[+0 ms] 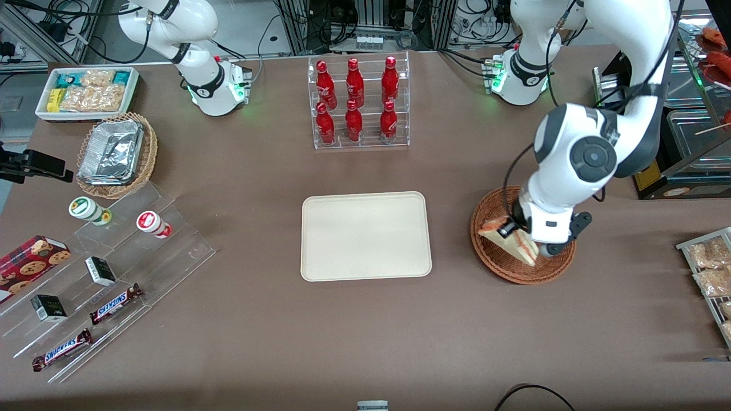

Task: Place sandwich from basket to tray
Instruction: 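Lift the sandwich and carry it with the left gripper over the cream tray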

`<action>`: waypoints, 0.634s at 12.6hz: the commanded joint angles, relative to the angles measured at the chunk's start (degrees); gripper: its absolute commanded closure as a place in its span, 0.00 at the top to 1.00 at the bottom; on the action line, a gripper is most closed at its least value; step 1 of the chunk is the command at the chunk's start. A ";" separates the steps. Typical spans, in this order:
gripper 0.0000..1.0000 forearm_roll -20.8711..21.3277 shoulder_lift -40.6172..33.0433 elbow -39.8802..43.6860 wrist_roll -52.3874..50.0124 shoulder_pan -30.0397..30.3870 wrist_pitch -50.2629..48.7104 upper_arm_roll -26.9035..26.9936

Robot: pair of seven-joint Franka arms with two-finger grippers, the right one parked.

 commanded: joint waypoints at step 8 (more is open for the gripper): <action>0.00 2.12 18.38 13.67 8.91 -22.99 10.12 0.38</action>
